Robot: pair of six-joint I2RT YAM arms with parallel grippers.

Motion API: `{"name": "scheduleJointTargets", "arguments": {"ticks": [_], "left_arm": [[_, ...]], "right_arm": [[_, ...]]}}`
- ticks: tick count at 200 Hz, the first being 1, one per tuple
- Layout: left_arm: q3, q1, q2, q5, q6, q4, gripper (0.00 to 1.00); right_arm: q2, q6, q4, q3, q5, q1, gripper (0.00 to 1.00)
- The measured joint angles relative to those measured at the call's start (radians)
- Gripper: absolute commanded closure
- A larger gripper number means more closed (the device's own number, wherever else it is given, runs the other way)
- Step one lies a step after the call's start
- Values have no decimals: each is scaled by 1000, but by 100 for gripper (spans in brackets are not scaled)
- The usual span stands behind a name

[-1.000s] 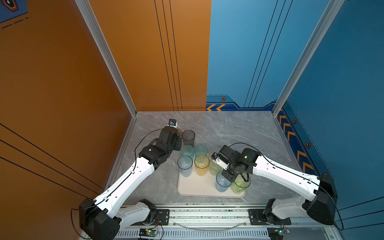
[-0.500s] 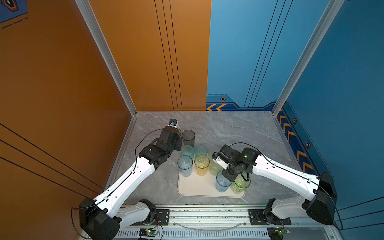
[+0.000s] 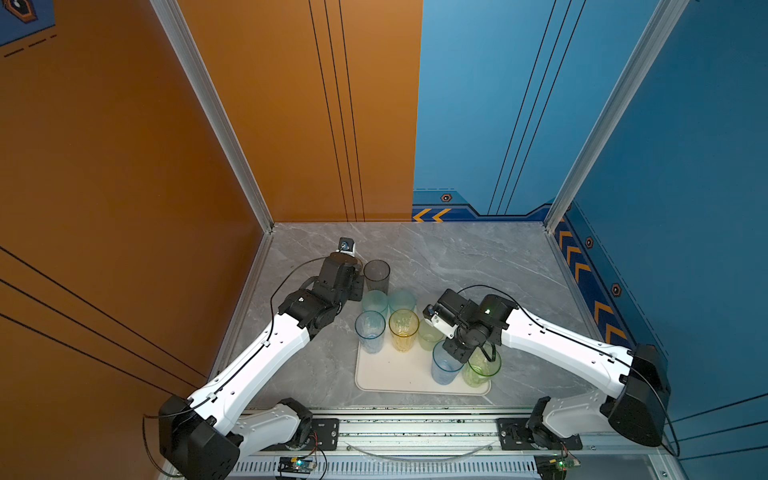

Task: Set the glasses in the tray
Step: 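Lower the blue glass into the tray corner beside the pale green glass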

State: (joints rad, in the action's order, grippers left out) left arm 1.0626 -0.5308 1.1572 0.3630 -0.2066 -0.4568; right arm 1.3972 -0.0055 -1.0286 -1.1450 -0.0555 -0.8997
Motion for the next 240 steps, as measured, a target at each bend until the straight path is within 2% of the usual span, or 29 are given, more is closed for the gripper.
{"name": "scheduleJointTargets", "arguments": {"ticks": [60,93,145,166,240], "left_arm": [[0,0,2,3,0,-3,71],[0,0,3,4,0,-4,71],[0,0,4,14,0,-5,73],[0,0,7,23,0,-8,74],[0,8,18,30,0,-21,74]], "right_arm": [[0,-6,0,0,0,0,83],[0,-6,0,0,3,0,77],[-6,-7,0,0,13,0,75],[-21,-8,0,-1,19,0,68],[-119,-14,1,-10,25,0,56]]}}
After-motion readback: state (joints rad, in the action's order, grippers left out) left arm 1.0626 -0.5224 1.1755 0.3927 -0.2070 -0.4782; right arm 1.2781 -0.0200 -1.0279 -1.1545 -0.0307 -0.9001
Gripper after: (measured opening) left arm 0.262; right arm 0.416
